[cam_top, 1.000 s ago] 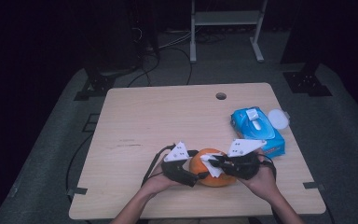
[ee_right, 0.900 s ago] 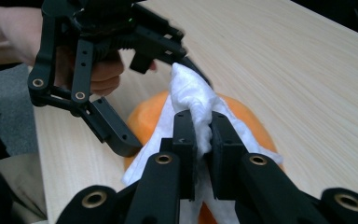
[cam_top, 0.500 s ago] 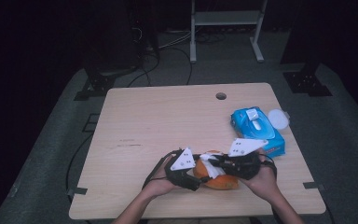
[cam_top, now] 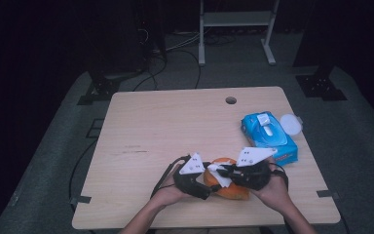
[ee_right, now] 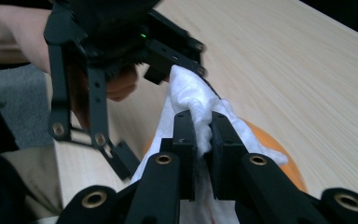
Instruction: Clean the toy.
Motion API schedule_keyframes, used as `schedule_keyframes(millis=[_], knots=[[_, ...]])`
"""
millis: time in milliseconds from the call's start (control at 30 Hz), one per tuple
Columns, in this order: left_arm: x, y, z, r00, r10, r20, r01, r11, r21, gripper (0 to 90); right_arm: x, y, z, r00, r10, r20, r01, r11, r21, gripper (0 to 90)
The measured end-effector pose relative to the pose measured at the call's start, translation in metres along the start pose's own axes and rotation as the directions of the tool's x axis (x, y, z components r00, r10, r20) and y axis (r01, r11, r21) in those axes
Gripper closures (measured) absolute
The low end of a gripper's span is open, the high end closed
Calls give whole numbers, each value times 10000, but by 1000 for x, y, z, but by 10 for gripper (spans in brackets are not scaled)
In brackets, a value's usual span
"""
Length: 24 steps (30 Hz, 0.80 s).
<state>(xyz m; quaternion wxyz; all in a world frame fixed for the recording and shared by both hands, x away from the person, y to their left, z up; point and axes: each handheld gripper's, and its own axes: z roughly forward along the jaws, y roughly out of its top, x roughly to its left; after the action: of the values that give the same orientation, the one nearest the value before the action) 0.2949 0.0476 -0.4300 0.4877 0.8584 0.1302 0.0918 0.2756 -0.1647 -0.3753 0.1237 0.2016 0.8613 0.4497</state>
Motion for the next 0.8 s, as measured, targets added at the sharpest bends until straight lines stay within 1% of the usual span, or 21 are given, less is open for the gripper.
schedule_keyframes(millis=[33,67,100,133,167,200,233,300,333,400,433,467,500,533,567,600,633,700,767,800], knots=[[-1,1,0,9999,106,-35,-106,9999,63,220,2,1,1,9998,-197,83,196,9998,81,816],[0,0,-1,10000,49,-10,-49,10000,16,221,2,1,1,9997,-217,133,216,9997,104,816],[1,-1,-1,10000,-82,44,82,9999,-96,222,-1,0,-1,9998,-121,152,120,9999,45,816],[3,-1,-1,9999,-108,106,109,9999,-67,222,-6,-1,-4,9997,15,226,-15,10000,-27,816],[4,-3,-1,9996,-209,182,210,9997,-78,221,-12,-3,-7,9990,176,416,-176,9998,1,816],[6,-3,-1,9987,-376,348,379,9992,-101,216,-18,-6,-10,9981,372,497,-371,9993,-18,816],[7,-3,-1,9971,-532,548,541,9984,-164,203,-24,-10,-13,9970,624,469,-622,9981,-50,816],[10,-3,-1,9903,-1055,909,1096,9931,-417,185,-30,-16,-16,9948,947,361,-945,9955,-87,816],[11,-2,-1,9855,-1345,1036,1403,9888,-511,177,-30,-17,-16,9946,986,319,-984,9951,-75,816],[13,-2,-1,9741,-1898,1231,1978,9786,-562,176,-26,-16,-15,9957,876,308,-875,9962,-35,816],[13,-2,-1,9753,-1901,1127,1967,9792,-507,179,-23,-14,-14,9966,779,266,-779,9970,-12,816],[12,-2,-1,9801,-1730,977,1781,9830,-456,195,-20,-12,-11,9977,651,212,-651,9979,14,816],[10,-2,-1,9827,-1618,904,1664,9850,-460,206,-16,-11,-8,9983,563,176,-563,9984,22,816],[8,-1,-1,9846,-1540,830,1581,9864,-457,211,-12,-9,-6,9988,495,26,-495,9988,-24,815],[6,1,-1,9887,-1311,720,1338,9905,-332,214,-9,-7,-3,9987,473,-192,-474,9989,-48,815],[3,2,0,9925,-1070,594,1086,9938,-243,215,-5,-6,0,9990,336,-281,-336,9994,8,815],[1,3,0,9948,-882,504,891,9959,-160,218,-2,-5,2,9993,250,-293,-248,9997,54,815],[1,2,0,9962,-725,480,734,9971,-184,230,-1,-4,2,9996,149,-239,-146,9998,120,816],[5,0,-1,9947,-857,571,871,9959,-228,237,-8,-5,-2,9996,258,-110,-258,9997,47,817],[6,-1,-1,9941,-911,594,923,9956,-188,237,-12,-6,-5,9993,361,95,-362,9993,90,817]])
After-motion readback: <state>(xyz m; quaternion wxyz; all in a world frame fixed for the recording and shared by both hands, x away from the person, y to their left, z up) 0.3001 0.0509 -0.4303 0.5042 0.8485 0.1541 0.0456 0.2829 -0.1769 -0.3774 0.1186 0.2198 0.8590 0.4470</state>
